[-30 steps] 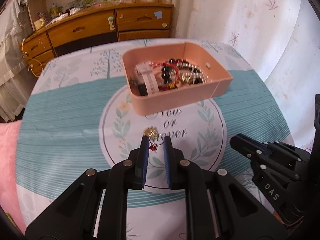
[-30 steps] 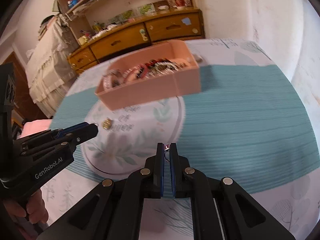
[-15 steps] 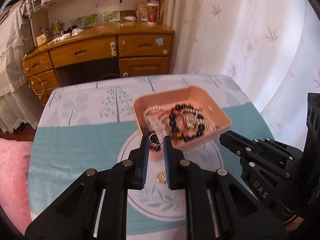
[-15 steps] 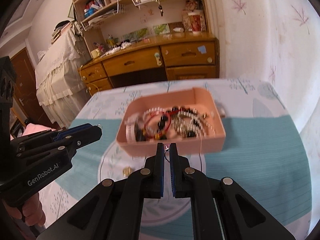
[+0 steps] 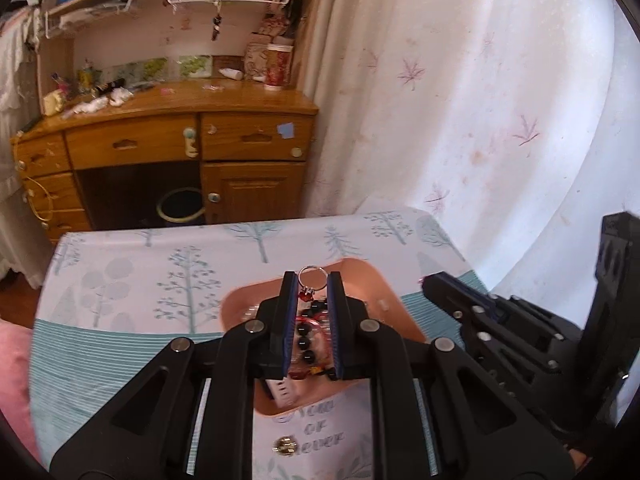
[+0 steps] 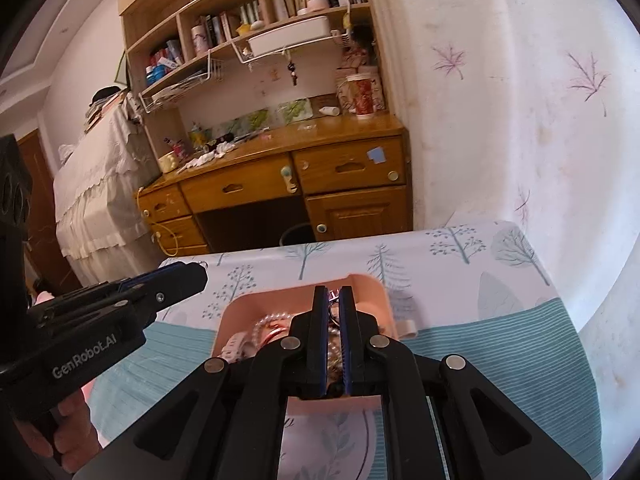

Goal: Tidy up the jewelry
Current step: 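Lower the ring into the pink tray and open the left gripper, then grasp the gold coin pendant with the right gripper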

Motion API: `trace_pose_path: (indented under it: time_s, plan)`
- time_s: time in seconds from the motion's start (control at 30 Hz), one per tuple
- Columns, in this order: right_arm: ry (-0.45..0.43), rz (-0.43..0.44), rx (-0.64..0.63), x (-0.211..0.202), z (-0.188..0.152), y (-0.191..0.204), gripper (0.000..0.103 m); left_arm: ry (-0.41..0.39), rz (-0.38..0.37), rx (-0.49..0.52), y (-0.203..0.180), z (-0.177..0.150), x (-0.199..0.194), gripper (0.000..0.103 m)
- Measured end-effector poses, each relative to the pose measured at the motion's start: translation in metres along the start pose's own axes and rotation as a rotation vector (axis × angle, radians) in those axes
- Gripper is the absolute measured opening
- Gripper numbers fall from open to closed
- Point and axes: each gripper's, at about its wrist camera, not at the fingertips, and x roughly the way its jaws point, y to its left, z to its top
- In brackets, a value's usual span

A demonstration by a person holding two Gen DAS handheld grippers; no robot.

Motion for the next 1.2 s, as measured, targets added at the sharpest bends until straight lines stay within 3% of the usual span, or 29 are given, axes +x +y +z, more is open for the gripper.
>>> trace_pose_path:
  time_s: [0.1, 0.17, 0.2, 0.37, 0.53, 0.7, 0.93, 1.13, 1.2]
  plan:
    - [0.045, -0.024, 0.006, 0.008, -0.001, -0.006, 0.010, 0.061, 0.002, 0.008, -0.002, -0.002, 0.014, 0.021]
    - [0.086, -0.041, 0.017, 0.014, -0.004, -0.011, 0.035, 0.080, 0.081, 0.061, -0.006, -0.007, 0.020, 0.057]
    - [0.086, -0.047, 0.024, 0.014, -0.005, -0.013, 0.049, 0.073, 0.094, 0.074, -0.005, -0.011, 0.019, 0.060]
    - [0.084, -0.048, 0.061, 0.017, -0.013, -0.025, 0.053, 0.083, 0.125, 0.055, 0.009, -0.023, 0.016, 0.061]
    - [0.138, -0.041, 0.089, 0.023, -0.026, -0.024, 0.069, 0.101, 0.205, 0.008, 0.037, -0.038, 0.008, 0.067]
    - [0.198, -0.004, 0.106, 0.027, -0.040, -0.007, 0.078, 0.171, 0.294, -0.024, 0.072, -0.062, -0.009, 0.073]
    - [0.296, 0.077, -0.024, 0.033, -0.076, 0.038, 0.078, 0.280, 0.412, -0.084, 0.111, -0.116, -0.041, 0.073]
    - [0.363, 0.124, -0.177, 0.041, -0.111, 0.079, 0.078, 0.341, 0.389, -0.216, 0.125, -0.164, -0.070, 0.073]
    - [0.372, 0.124, -0.223, 0.045, -0.121, 0.091, 0.072, 0.351, 0.381, -0.248, 0.126, -0.174, -0.076, 0.073]
